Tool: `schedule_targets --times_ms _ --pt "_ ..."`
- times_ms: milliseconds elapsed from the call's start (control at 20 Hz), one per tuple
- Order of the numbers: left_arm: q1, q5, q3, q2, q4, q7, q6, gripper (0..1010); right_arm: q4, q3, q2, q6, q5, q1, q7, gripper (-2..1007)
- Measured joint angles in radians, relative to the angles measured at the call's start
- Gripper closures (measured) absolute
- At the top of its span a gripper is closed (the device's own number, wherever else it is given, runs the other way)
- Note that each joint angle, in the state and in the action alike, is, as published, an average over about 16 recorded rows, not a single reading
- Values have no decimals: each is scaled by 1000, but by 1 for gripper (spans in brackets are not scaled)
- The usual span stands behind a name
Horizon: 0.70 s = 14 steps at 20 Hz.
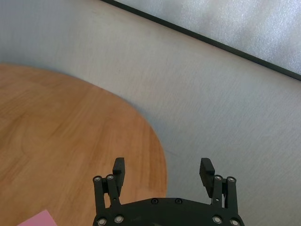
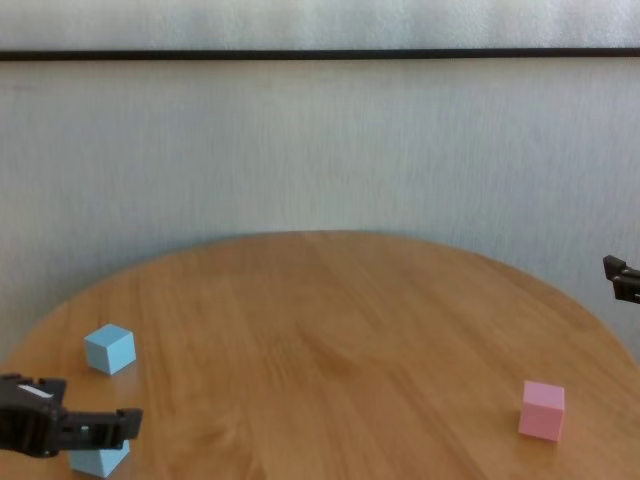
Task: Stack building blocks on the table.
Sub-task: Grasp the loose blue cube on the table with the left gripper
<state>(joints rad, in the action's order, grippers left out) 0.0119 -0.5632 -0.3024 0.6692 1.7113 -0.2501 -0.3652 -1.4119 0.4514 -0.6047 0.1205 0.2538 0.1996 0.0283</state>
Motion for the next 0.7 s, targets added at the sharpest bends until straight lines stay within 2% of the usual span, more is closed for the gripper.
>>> schedule_targets --times_ms 350,700 --pt "-13 39 -11 -7 -31 -25 15 10 0 0 0 0 0 0 0 4" --pt "-31 58 -16 -22 -65 -58 23 10 0 0 0 0 0 0 0 4"
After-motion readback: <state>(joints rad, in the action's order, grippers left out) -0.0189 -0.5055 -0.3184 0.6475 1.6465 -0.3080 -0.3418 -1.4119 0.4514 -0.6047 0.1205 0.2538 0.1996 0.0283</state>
